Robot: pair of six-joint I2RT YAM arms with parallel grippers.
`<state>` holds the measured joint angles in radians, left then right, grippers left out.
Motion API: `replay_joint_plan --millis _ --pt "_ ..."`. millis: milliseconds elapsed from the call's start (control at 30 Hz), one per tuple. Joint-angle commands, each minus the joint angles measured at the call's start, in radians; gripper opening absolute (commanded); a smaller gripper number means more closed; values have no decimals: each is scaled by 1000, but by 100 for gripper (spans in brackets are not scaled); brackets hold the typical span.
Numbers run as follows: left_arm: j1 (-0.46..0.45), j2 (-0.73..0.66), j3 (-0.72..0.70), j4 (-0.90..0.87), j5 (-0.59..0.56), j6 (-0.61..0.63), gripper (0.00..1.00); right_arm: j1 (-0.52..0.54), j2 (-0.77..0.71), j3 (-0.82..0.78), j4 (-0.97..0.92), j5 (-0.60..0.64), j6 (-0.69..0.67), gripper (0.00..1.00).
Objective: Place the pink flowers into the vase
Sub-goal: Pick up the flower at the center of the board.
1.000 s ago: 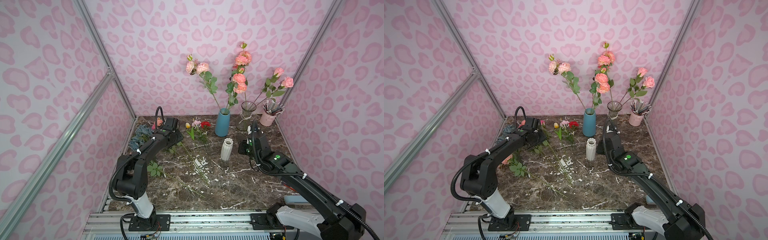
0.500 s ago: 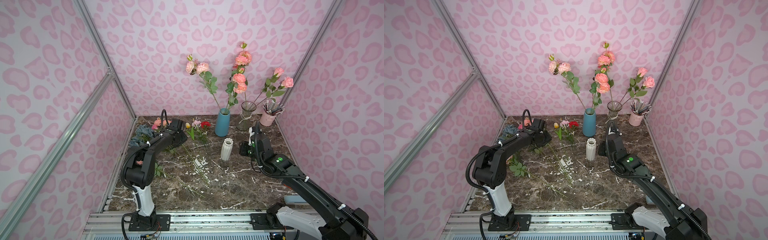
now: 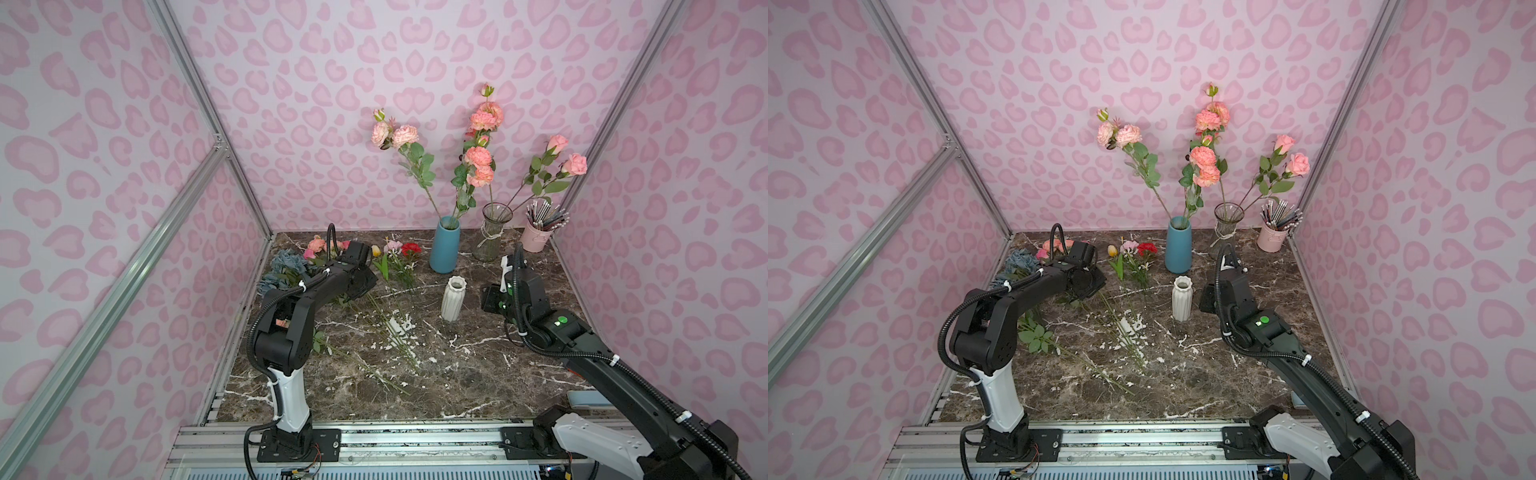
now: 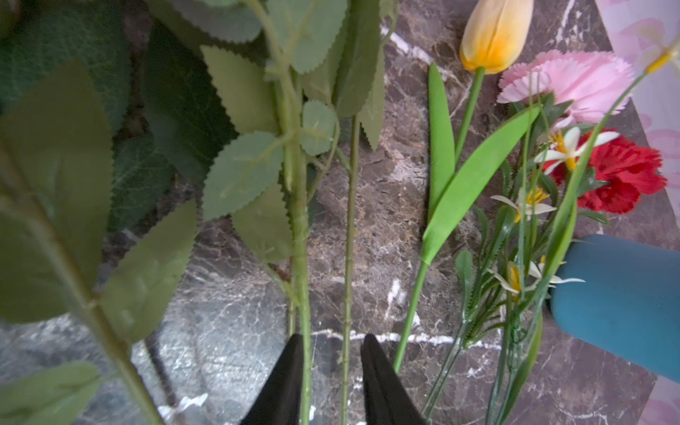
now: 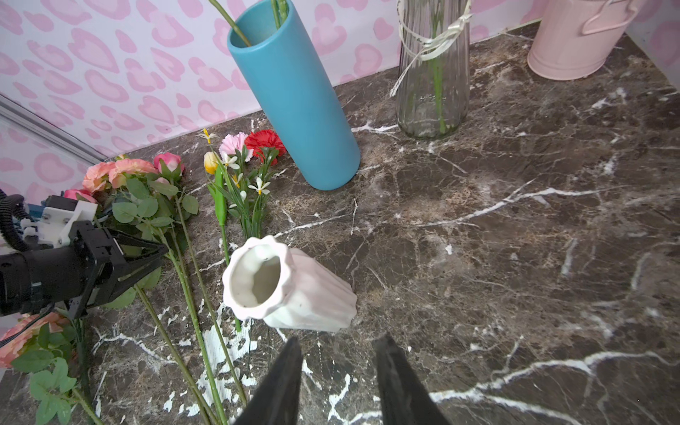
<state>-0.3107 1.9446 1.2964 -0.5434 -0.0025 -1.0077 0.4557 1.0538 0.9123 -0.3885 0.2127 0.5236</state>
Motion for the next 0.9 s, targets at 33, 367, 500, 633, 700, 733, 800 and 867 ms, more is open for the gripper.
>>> replay_joint_plan --millis 33,367,500,633,700,733,800,867 --pt "-1 6 -5 7 -39 -25 31 -6 -9 -10 28 -15 3 39" --pt "0 72 18 26 -38 -35 31 -27 -18 -15 32 -37 0 39" --pt "0 89 25 39 -36 -44 28 -29 -21 -16 30 -41 -3 39" --pt "-1 93 23 52 -40 -52 24 -32 -24 -17 29 -41 -3 39" --pt "0 91 21 56 -42 -55 21 -32 -24 -15 25 -39 -3 39" --pt "-2 89 23 59 -42 -58 19 -34 -26 -15 24 -39 -4 39" --pt "-1 85 21 62 -46 -61 16 -32 -26 -14 23 -38 -4 39" --pt "-2 76 19 62 -49 -58 14 -33 -23 -12 22 -38 -5 39"
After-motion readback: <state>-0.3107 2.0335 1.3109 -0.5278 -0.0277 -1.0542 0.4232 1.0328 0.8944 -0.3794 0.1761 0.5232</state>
